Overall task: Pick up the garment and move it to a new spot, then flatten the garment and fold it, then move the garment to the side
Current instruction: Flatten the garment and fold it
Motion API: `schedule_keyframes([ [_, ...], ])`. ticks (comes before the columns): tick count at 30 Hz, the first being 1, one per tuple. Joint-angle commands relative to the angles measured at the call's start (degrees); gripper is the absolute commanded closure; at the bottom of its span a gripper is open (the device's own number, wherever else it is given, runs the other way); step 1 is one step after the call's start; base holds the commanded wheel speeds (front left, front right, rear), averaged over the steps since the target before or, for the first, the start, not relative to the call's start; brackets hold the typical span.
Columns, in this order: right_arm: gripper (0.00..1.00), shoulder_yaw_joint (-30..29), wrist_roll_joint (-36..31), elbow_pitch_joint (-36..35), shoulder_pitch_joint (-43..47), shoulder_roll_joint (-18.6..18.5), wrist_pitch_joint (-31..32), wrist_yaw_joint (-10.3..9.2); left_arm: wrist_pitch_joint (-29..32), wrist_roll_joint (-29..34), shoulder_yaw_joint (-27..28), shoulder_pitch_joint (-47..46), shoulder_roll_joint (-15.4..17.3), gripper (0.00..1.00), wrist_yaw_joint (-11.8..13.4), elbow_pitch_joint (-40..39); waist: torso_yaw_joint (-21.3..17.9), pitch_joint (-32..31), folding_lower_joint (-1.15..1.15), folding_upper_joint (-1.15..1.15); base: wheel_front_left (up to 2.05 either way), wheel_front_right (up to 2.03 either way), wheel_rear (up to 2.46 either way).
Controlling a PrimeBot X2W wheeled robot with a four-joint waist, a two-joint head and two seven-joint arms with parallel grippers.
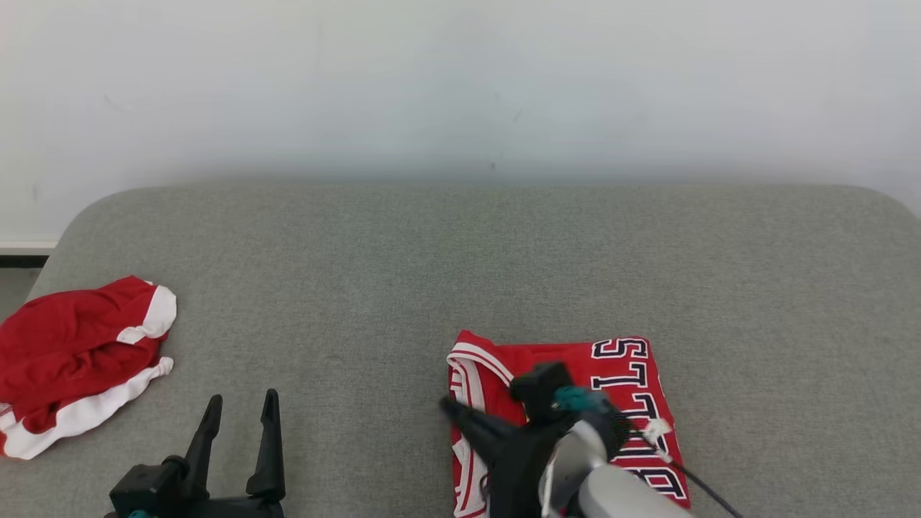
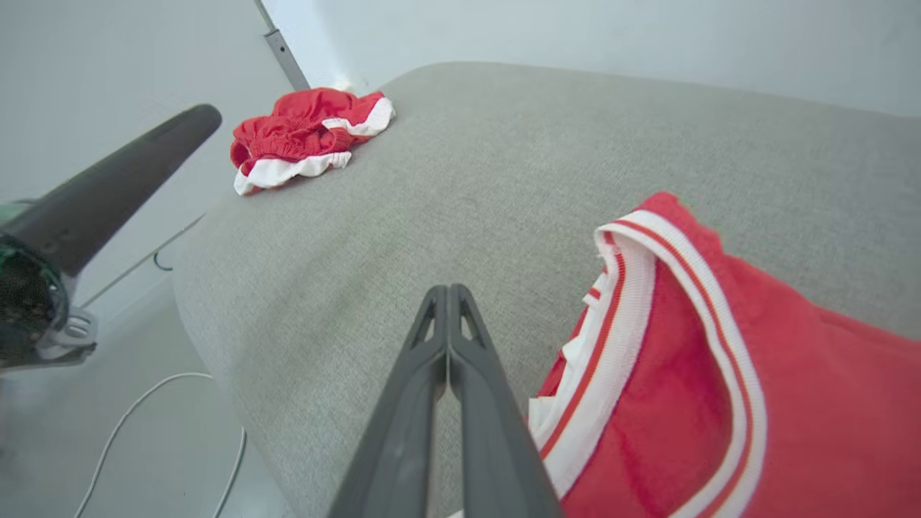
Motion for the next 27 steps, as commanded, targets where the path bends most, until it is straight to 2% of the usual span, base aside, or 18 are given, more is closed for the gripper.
schedule_keyframes([
  [1,1.0,-1.46,-0.54,-0.34,-0.31,-0.64,-1.37,-0.15,-0.02,-0.1,0.15,0.57,0.01,0.0,0.11,-0.26,-0.53,-0.4,0.0,0.0,0.0,0.0,0.0],
  [2,1.0,-3.03,-1.21,-0.53,-0.22,-1.04,-2.61,-0.14,-0.02,-0.1,0.24,0.66,0.03,0.0,0.18,-0.36,-0.86,-0.57,0.0,0.0,0.0,0.0,0.0],
  [3,0.61,-4.81,-2.13,-0.66,0.08,-1.34,-3.97,-0.14,-0.02,-0.04,0.22,0.68,0.03,0.0,0.19,-0.41,-1.14,-0.72,0.0,0.0,0.0,0.0,0.0],
  [4,0.0,-6.79,-3.1,-0.8,0.53,-1.6,-5.38,-0.14,-0.02,0.1,0.23,0.76,0.02,0.0,0.21,-0.45,-1.47,-0.88,0.0,0.0,0.0,0.0,0.0],
  [11,0.0,-20.91,-8.8,-4.1,5.52,-2.47,-13.43,-0.14,-0.02,0.77,1.33,1.32,0.02,0.0,0.36,-1.07,-4.37,-2.03,0.0,0.0,0.0,0.0,0.0],
  [16,0.0,-28.02,-12.26,-6.01,9.35,-3.22,-14.04,-0.14,-0.02,0.3,2.4,2.24,0.03,0.0,0.72,-1.74,-6.48,-2.95,0.0,0.0,0.0,0.0,0.0],
  [20,0.0,-31.48,-13.39,-6.59,11.86,-4.2,-13.09,-0.14,-0.02,-0.16,2.86,2.65,0.02,0.0,1.0,-1.91,-7.79,-3.6,0.0,0.0,0.0,0.0,0.0],
  [27,0.0,-33.92,-14.77,-6.97,14.69,-6.08,-13.82,-0.14,-0.02,-0.52,3.82,3.94,0.02,0.0,1.39,-2.05,-9.01,-4.44,0.0,0.0,0.0,0.0,0.0],
])
